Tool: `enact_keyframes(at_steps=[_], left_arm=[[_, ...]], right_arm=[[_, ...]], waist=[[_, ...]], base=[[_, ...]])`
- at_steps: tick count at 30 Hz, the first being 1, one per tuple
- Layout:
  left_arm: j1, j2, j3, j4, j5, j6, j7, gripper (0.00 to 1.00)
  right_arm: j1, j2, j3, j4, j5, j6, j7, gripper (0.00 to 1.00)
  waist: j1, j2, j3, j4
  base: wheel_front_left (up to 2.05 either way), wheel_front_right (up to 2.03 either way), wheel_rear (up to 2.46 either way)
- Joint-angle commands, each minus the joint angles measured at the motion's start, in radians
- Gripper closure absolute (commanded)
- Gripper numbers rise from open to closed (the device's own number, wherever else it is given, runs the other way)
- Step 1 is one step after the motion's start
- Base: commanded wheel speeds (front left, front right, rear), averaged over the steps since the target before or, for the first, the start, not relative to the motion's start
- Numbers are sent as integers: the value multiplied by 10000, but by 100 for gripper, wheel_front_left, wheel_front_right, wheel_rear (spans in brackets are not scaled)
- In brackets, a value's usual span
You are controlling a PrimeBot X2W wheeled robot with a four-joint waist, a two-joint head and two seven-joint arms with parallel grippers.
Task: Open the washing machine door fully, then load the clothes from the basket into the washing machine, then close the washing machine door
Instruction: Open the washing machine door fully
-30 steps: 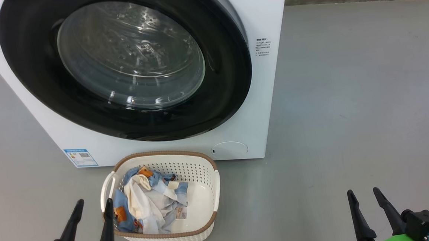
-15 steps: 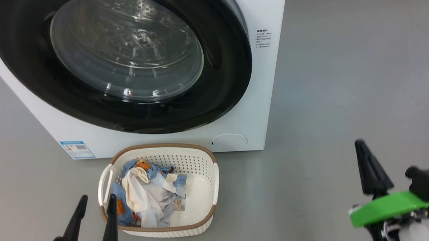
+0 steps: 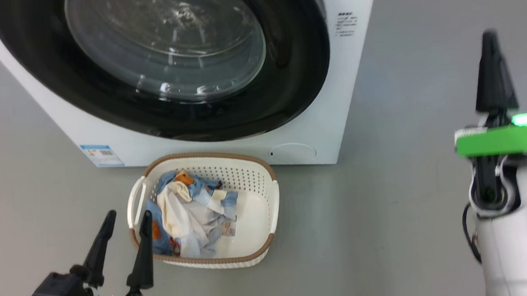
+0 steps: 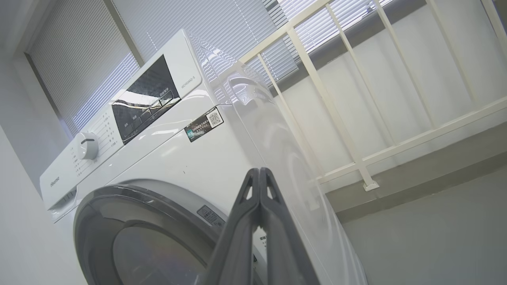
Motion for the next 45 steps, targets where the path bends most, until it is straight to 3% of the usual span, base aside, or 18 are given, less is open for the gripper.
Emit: enact_keyframes(at_steps=[1, 7, 10, 17, 18, 24, 34, 45], left_arm=[[-523, 241, 265, -294, -144, -31, -122, 0], [-832, 352, 109, -288, -279, -31, -122, 0], [-944, 390, 53, -283, -336, -31, -122, 0], [-1119, 461, -100, -277, -436, -31, -122, 0], [-1119, 461, -100, -277, -436, -31, -122, 0], [-1248, 583, -247, -288, -488, -31, -122, 0], [-1466, 692, -626, -314, -555, -31, -122, 0], [-1459, 768, -930, -442, -645, -31, -122, 0]], right_arm=[[-654, 26, 250, -321, 186, -9, -46, 100], [-1772, -155, 384, -40, 976, -9, -46, 100], [-2229, -391, 749, 427, 1959, -9, -46, 100], [-3171, -1724, 2361, 1454, 5276, -9, 260, 100], [-3171, -1724, 2361, 1454, 5276, -9, 260, 100], [-3868, -2732, 3282, 2042, 7365, -9, 1572, 100], [-4734, -3515, 4109, 2743, 9018, -9, 3483, 100], [-5420, -3569, 4333, 3455, 10017, -9, 5385, 100]], waist=[[0, 0, 341, 282], [0, 0, 724, 612], [0, 0, 873, 759], [0, 0, 1173, 1049], [0, 0, 1173, 1049], [0, 0, 1431, 1238], [0, 0, 1757, 1480], [0, 0, 2022, 1661]], base=[[0, 0, 0], [0, 0, 0], [0, 0, 0], [0, 0, 0], [0, 0, 0], [0, 0, 0], [0, 0, 0], [0, 0, 0]])
